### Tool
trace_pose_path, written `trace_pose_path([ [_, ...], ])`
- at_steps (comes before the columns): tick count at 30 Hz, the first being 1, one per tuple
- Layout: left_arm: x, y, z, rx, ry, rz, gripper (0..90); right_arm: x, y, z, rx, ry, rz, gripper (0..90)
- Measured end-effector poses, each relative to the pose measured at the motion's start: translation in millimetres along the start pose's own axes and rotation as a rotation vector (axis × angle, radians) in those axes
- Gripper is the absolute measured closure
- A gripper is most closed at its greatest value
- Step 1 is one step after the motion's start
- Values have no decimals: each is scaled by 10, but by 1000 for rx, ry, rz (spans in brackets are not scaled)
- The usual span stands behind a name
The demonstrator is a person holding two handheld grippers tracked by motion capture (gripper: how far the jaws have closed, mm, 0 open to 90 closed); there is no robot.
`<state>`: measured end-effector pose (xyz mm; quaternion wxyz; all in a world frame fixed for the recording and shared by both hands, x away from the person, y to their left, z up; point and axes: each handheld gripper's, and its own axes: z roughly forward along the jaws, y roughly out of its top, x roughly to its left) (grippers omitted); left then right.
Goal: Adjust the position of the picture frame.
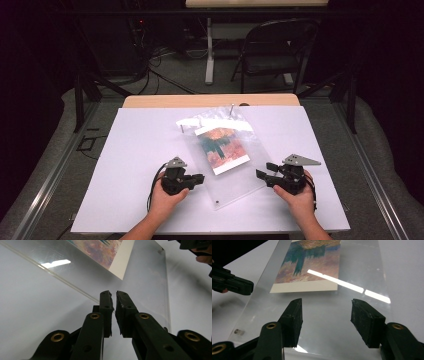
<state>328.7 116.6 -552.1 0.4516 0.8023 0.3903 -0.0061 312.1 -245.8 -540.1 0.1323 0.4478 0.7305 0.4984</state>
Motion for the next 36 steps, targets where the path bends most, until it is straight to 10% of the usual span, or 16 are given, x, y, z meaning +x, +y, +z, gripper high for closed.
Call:
trace_pose_path([
  [29, -210, 254, 427, -21, -20, 145, 900, -42, -12, -23, -11, -7, 14, 418],
  [36, 169, 400, 27, -108, 125, 134, 799, -97, -24, -99, -26, -13, 40, 419],
])
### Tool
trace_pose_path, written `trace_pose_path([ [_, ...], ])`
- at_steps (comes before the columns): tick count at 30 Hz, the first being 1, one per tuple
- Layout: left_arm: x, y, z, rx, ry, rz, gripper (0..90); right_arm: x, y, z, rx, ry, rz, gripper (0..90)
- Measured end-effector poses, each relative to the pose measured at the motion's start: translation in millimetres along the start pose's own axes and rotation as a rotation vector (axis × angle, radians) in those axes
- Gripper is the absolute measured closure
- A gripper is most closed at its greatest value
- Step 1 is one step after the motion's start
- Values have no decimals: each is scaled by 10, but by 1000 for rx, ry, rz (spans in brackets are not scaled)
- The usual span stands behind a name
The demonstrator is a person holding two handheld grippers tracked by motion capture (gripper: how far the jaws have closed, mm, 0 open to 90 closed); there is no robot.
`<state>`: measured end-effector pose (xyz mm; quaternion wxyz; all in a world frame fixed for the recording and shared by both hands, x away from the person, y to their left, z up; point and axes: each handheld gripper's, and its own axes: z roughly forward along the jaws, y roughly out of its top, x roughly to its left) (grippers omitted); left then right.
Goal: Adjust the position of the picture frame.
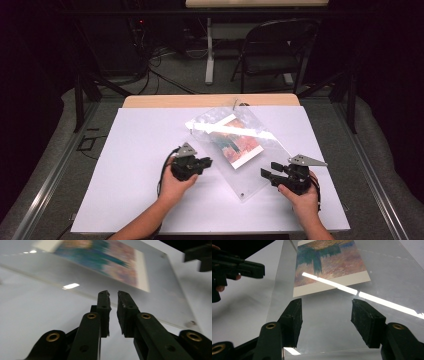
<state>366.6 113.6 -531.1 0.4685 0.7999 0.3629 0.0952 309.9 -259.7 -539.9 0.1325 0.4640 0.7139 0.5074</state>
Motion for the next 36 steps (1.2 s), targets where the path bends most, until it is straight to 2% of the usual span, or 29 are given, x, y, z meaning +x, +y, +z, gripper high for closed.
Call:
trace_pose_path([
  [1, 85, 4, -44, -9, 31, -2, 779, -1, 1, -6, -3, 0, 6, 419],
  [2, 257, 7, -92, -17, 120, 41, 729, 0, 4, -7, -10, 2, 7, 419],
  [3, 257, 7, -92, -17, 120, 41, 707, 0, 4, -7, -10, 2, 7, 419],
  [4, 426, 7, -102, -11, 187, 43, 702, 8, 7, 1, -8, 3, 6, 419],
  [5, 500, 5, -93, -17, 203, 24, 697, 13, 9, 6, -6, 4, 2, 419],
  [6, 500, 5, -93, -17, 203, 24, 695, 20, 9, 12, -7, 6, 1, 419],
  [7, 568, 5, -77, -16, 209, 11, 695, 20, 9, 12, -7, 6, 1, 419],
  [10, 755, 28, 46, -9, 246, -4, 702, 31, 8, 15, -4, 6, -1, 419],
  [12, 783, 42, 80, -11, 249, -3, 702, 28, 7, 11, -2, 8, -1, 419],
  [17, 919, 166, 285, 10, 275, 21, 703, 11, 4, -7, -13, 13, 11, 419],
  [23, 1004, 259, 439, 58, 260, 54, 744, 20, 3, -20, -15, 22, 6, 419],
  [28, 1012, 313, 525, 62, 266, 64, 741, 22, 4, -33, -20, 25, 16, 419],
  [32, 1029, 340, 606, 77, 274, 90, 754, 23, 1, -42, -20, 24, 17, 419],
  [36, 1087, 369, 665, 91, 277, 80, 761, 29, -2, -41, -24, 25, 14, 419],
])
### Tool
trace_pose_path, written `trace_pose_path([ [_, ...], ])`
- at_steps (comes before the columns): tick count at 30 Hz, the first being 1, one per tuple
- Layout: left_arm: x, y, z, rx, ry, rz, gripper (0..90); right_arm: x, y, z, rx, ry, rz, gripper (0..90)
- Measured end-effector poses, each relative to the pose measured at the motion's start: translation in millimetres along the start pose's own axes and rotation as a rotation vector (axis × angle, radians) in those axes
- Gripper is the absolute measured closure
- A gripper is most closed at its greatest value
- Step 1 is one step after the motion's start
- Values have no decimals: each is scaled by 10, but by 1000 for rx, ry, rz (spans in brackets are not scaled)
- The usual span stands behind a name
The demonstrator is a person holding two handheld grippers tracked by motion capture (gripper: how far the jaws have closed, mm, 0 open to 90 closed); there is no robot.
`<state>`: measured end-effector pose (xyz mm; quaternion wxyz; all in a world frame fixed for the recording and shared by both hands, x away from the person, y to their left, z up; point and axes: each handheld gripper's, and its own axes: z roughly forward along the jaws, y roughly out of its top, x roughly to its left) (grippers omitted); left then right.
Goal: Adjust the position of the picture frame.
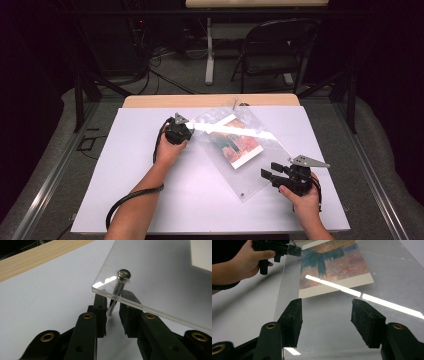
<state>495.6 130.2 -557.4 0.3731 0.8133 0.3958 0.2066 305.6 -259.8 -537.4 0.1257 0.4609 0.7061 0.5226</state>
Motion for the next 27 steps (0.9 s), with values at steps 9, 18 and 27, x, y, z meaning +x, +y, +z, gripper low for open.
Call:
trace_pose_path([
  [9, -4, 42, 15, 23, -2, 7, 841, -5, -4, 0, 11, 4, 7, 419],
  [18, -80, -47, -217, 43, -12, 54, 848, 51, -8, 28, 26, 30, -12, 427],
  [27, -256, -339, -594, 24, -49, 93, 849, 152, 8, 50, 39, 47, -55, 436],
])
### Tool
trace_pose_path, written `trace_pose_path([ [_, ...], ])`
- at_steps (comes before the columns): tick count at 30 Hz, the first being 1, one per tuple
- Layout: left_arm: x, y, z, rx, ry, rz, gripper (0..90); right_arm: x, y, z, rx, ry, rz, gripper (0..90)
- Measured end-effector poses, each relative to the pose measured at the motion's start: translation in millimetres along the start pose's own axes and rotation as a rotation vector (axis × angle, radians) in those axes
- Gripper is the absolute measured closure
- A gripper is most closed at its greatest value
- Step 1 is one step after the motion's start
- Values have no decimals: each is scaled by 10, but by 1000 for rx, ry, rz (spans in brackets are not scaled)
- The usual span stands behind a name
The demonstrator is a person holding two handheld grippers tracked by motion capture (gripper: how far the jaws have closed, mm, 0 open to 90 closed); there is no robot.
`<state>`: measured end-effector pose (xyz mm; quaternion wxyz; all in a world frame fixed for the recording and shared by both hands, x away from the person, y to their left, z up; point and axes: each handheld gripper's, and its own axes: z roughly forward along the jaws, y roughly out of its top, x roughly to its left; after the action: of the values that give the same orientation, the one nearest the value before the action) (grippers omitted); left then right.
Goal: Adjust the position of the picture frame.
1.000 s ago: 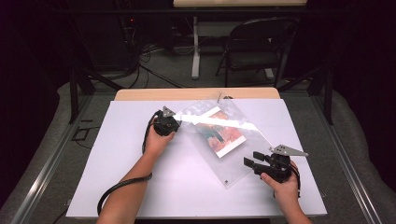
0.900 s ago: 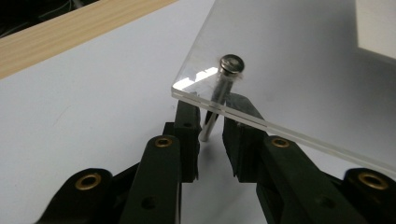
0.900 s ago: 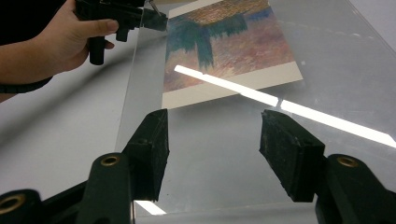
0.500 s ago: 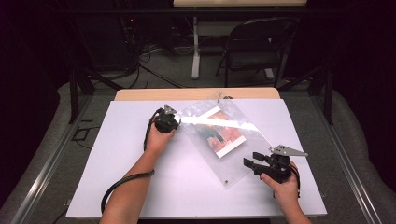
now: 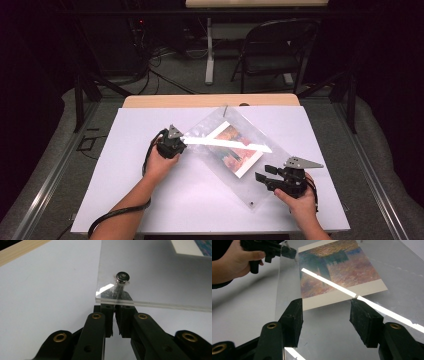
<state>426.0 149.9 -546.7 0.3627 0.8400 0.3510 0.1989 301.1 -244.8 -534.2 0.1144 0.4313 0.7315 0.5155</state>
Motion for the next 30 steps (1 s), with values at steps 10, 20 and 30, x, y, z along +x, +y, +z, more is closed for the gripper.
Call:
trace_pose_path([
  [10, -302, -276, -361, 2, -76, 23, 847, 6, -12, -13, 3, 5, 6, 436],
  [20, -313, -424, -352, -44, -156, -28, 775, 222, 3, 19, 41, 45, -50, 531],
  [30, -342, -378, -340, -56, -152, -2, 821, 598, -24, 175, 111, 166, -78, 649],
])
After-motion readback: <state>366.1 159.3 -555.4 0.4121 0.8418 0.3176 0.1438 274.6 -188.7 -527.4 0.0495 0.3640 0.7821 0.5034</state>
